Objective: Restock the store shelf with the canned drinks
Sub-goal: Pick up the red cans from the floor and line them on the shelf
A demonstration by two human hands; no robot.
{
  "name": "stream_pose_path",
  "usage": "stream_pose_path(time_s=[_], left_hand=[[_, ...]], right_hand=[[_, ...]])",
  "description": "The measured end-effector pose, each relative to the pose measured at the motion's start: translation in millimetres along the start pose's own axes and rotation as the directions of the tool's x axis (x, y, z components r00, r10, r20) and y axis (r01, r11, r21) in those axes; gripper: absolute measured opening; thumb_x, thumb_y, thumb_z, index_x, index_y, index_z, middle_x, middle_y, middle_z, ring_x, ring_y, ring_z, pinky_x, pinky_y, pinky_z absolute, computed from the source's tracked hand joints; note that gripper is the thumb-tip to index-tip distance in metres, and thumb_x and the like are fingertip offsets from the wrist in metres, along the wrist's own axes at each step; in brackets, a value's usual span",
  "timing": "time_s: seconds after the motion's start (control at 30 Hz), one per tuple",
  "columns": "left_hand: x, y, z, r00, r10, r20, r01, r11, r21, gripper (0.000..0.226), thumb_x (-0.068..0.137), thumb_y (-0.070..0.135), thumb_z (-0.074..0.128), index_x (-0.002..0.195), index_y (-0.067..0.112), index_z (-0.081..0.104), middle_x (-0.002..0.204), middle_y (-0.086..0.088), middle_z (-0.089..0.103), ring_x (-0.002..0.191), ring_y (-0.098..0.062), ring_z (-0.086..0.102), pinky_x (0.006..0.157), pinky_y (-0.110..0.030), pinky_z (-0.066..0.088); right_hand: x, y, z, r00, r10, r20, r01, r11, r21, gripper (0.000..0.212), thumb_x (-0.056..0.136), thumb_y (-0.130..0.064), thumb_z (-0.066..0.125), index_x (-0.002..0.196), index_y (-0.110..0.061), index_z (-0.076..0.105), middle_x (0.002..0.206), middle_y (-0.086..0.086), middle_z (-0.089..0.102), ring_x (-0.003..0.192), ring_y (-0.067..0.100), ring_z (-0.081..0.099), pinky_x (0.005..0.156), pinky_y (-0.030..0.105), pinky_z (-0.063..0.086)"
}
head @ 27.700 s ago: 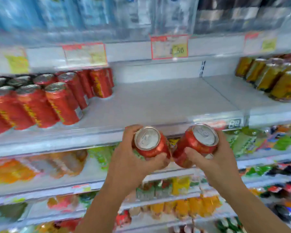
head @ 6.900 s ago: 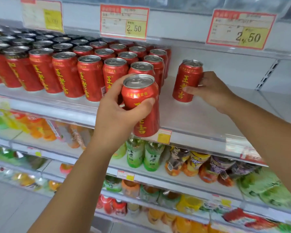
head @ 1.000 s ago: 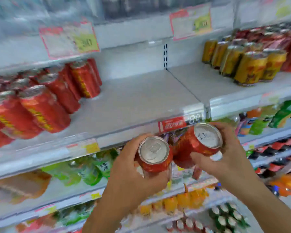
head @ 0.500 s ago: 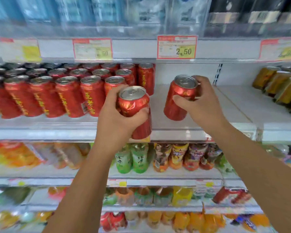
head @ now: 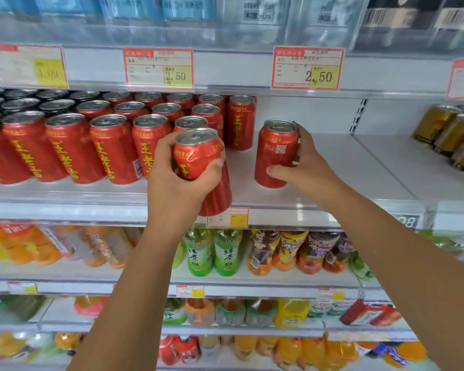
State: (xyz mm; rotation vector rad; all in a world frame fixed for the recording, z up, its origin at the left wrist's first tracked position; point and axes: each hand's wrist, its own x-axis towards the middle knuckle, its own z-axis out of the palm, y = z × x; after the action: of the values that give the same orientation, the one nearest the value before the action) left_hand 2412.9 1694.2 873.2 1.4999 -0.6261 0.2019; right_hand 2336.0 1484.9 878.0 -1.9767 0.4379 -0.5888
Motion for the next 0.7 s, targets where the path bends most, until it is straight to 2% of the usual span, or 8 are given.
stream_pose_path(time_s=[0.07,0.17,0.23,0.3,0.37,0.47,0.57,0.7], left_hand=[[-1,1,0,1.0,0.001,-0.002,-0.001,1.0,-0.004,0.052,0.079,0.021,0.079,0.123,0.024,0.053,0.107,0.013,0.065,0.09,0.005,0.064,0.074,-0.01,0.048],[-2,3,1,1.0,0.007,0.005,-0.007,1.0,-0.002,0.053,0.078,0.021,0.08,0.124,0.024,0.052,0.108,0.012,0.064,0.091,0.005,0.064,0.074,-0.01,0.048],[-3,4,1,1.0,0.005,0.013,-0.005,1.0,-0.006,0.054,0.079,0.017,0.08,0.125,0.02,0.052,0.109,0.008,0.065,0.091,0.004,0.064,0.075,-0.011,0.049],[-4,5,0,1.0,0.002,0.016,-0.002,1.0,-0.014,0.054,0.079,0.015,0.079,0.126,0.018,0.052,0.11,0.007,0.065,0.091,0.004,0.064,0.074,-0.01,0.048],[-5,5,-2,1.0,0.004,0.016,-0.003,1.0,-0.022,0.056,0.079,0.017,0.08,0.127,0.017,0.052,0.111,0.006,0.064,0.092,0.004,0.064,0.073,-0.01,0.048],[-6,6,-5,1.0,-0.006,0.014,0.007,0.999,-0.039,0.056,0.077,0.021,0.08,0.125,0.019,0.052,0.112,0.005,0.064,0.094,0.0,0.065,0.075,-0.013,0.05],[-8,7,-8,1.0,-0.024,0.007,0.024,0.998,-0.061,0.052,0.079,0.015,0.08,0.124,0.019,0.053,0.112,0.003,0.066,0.094,-0.003,0.066,0.076,-0.015,0.051],[-9,8,-13,0.999,-0.039,0.0,0.039,0.996,-0.075,0.053,0.079,0.014,0.08,0.124,0.017,0.053,0.115,-0.003,0.066,0.097,-0.008,0.068,0.078,-0.018,0.052]], right_hand=[[0,5,-2,1.0,0.015,-0.001,-0.015,1.0,-0.006,0.091,0.077,-0.01,0.076,0.148,-0.031,0.023,0.13,-0.003,0.055,0.115,0.014,0.056,0.094,0.03,0.045],[1,7,7,0.995,-0.029,-0.091,0.017,0.992,-0.128,0.088,0.071,-0.027,0.084,0.142,-0.024,0.033,0.132,-0.001,0.048,0.114,0.014,0.051,0.093,0.028,0.042],[2,8,10,0.997,-0.013,-0.08,0.002,0.991,-0.136,0.096,0.065,-0.034,0.087,0.142,-0.026,0.031,0.134,-0.001,0.042,0.117,0.014,0.049,0.095,0.028,0.043],[3,7,5,1.0,0.03,0.008,-0.03,0.999,-0.039,0.097,0.068,-0.023,0.085,0.145,-0.03,0.026,0.134,-0.002,0.047,0.115,0.012,0.052,0.092,0.027,0.046],[4,8,-2,0.998,0.036,0.042,-0.037,0.999,0.019,0.091,0.073,-0.012,0.08,0.145,-0.029,0.028,0.133,-0.002,0.054,0.116,0.015,0.056,0.096,0.034,0.047],[4,5,-2,1.0,-0.008,-0.03,0.005,0.995,-0.1,0.08,0.072,-0.023,0.083,0.138,-0.022,0.038,0.132,-0.001,0.055,0.113,0.016,0.057,0.09,0.031,0.046],[12,0,8,0.997,-0.049,-0.06,0.036,0.979,-0.202,0.08,0.07,-0.03,0.085,0.134,-0.018,0.038,0.129,0.0,0.053,0.104,0.015,0.055,0.083,0.028,0.042],[28,-2,20,0.995,-0.073,-0.064,0.056,0.969,-0.239,0.081,0.07,-0.033,0.084,0.133,-0.016,0.036,0.134,0.006,0.052,0.112,0.02,0.056,0.089,0.031,0.046]])
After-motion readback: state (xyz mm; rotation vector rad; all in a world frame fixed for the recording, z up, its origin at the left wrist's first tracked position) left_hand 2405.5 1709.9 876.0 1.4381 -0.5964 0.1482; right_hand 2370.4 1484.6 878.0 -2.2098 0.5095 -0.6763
